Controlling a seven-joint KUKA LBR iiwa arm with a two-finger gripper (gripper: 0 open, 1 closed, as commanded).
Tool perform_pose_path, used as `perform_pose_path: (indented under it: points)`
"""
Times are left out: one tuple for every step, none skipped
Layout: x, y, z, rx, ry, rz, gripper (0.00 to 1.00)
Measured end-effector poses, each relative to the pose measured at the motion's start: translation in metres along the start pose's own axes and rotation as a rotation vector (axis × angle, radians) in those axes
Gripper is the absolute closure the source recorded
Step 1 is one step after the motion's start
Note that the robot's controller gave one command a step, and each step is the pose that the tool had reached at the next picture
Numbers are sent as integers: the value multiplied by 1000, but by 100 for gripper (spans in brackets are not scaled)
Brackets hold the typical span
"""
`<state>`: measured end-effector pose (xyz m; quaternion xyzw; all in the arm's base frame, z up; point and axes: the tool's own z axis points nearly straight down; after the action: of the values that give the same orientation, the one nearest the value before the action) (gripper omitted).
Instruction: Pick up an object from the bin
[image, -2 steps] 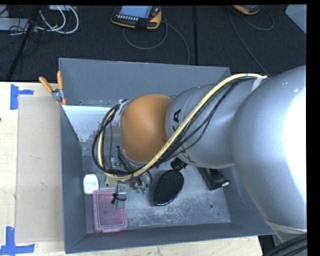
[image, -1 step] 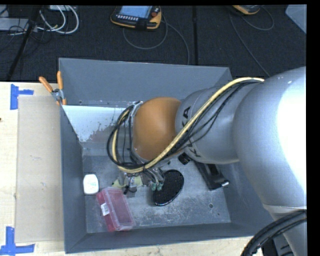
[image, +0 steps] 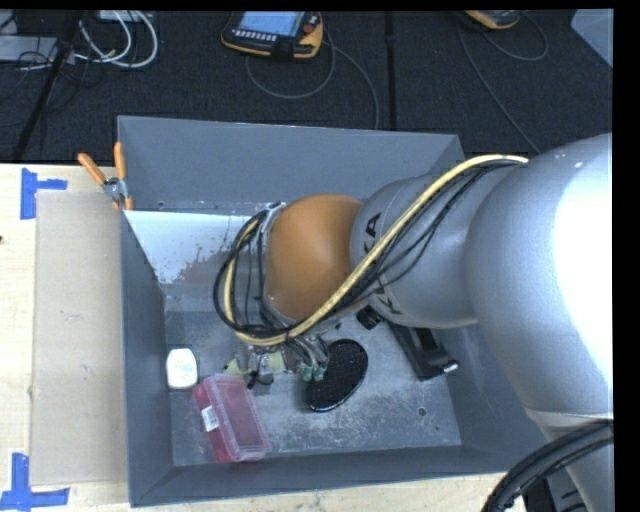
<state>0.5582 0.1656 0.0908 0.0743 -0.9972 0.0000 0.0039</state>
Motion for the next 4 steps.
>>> perform_pose_path:
  points:
    - [8,-2,-39,1,9,9,100]
    - [-5,-7,-68,-1,-5,86,100]
    - [10,-11,-99,1,11,21,100]
    - [14,-41,-96,-2,-9,34,100]
